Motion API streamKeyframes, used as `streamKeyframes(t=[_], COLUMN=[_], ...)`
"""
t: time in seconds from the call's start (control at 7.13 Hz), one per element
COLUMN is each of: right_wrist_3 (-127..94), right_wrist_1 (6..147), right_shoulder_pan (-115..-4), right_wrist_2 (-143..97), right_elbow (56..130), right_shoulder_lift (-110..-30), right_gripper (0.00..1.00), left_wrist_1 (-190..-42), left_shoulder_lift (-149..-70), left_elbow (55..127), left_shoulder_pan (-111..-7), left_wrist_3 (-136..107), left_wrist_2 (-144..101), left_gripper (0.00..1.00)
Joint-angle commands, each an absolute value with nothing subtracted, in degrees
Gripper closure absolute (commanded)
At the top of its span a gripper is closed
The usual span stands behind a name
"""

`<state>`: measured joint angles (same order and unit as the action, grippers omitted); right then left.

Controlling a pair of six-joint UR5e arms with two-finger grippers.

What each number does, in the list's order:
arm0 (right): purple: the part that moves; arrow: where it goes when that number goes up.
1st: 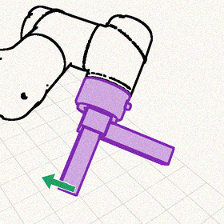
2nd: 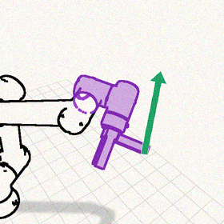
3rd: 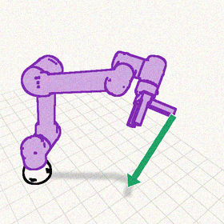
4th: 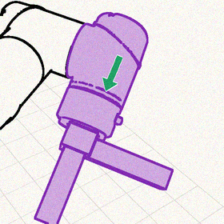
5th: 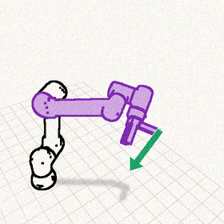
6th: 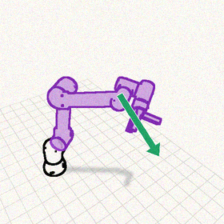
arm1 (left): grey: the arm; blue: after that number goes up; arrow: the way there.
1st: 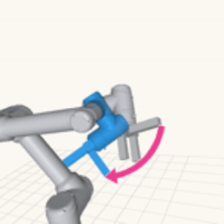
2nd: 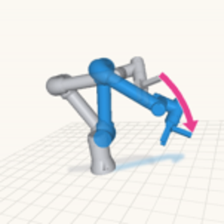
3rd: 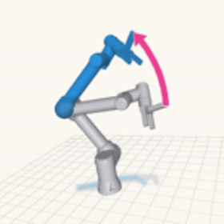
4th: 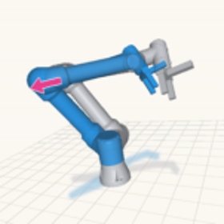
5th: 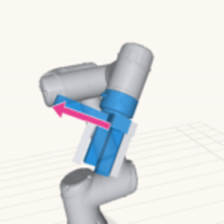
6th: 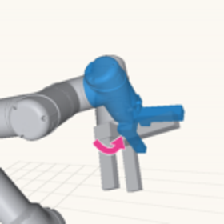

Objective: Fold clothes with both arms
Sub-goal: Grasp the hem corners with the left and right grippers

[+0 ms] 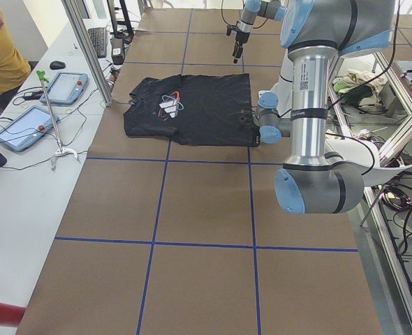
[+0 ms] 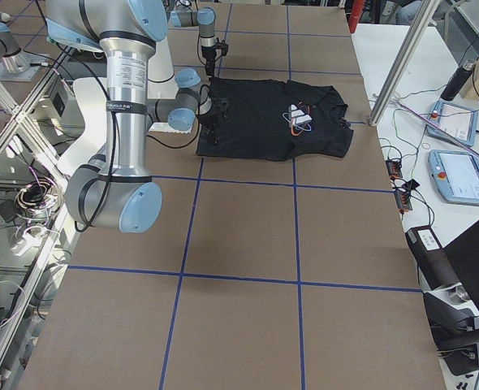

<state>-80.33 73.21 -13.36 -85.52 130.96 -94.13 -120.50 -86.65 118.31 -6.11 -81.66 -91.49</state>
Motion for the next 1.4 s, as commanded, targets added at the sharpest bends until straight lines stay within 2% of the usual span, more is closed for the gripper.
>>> streamKeyframes(t=[0.0,0.28,0.7,0.84,1.26], right_wrist_3=[-80.33,-82.94,-87.10,-87.88,-89.99], right_wrist_1=[73.21,73.30,74.61,74.79,74.88], right_shoulder_pan=[-13.36,-11.27,-1.61,-0.28,1.14], right_wrist_2=[-85.52,-83.43,-73.59,-71.13,-68.91], right_elbow=[130.87,130.17,128.77,127.19,124.19], right_shoulder_lift=[-94.22,-94.22,-95.45,-95.28,-94.75], right_gripper=[0.00,0.01,0.01,0.05,0.30], left_wrist_1=[-120.41,-120.50,-120.50,-120.50,-120.50], left_shoulder_lift=[-86.66,-86.66,-87.19,-87.36,-87.28], left_elbow=[118.47,118.56,118.74,118.83,119.44], left_shoulder_pan=[-6.06,-6.06,-6.15,-6.15,-6.06], left_wrist_3=[-81.74,-81.74,-81.74,-81.74,-81.74], left_wrist_2=[-91.49,-91.23,-91.23,-91.23,-91.23], left_gripper=[1.00,1.00,1.00,1.00,1.00])
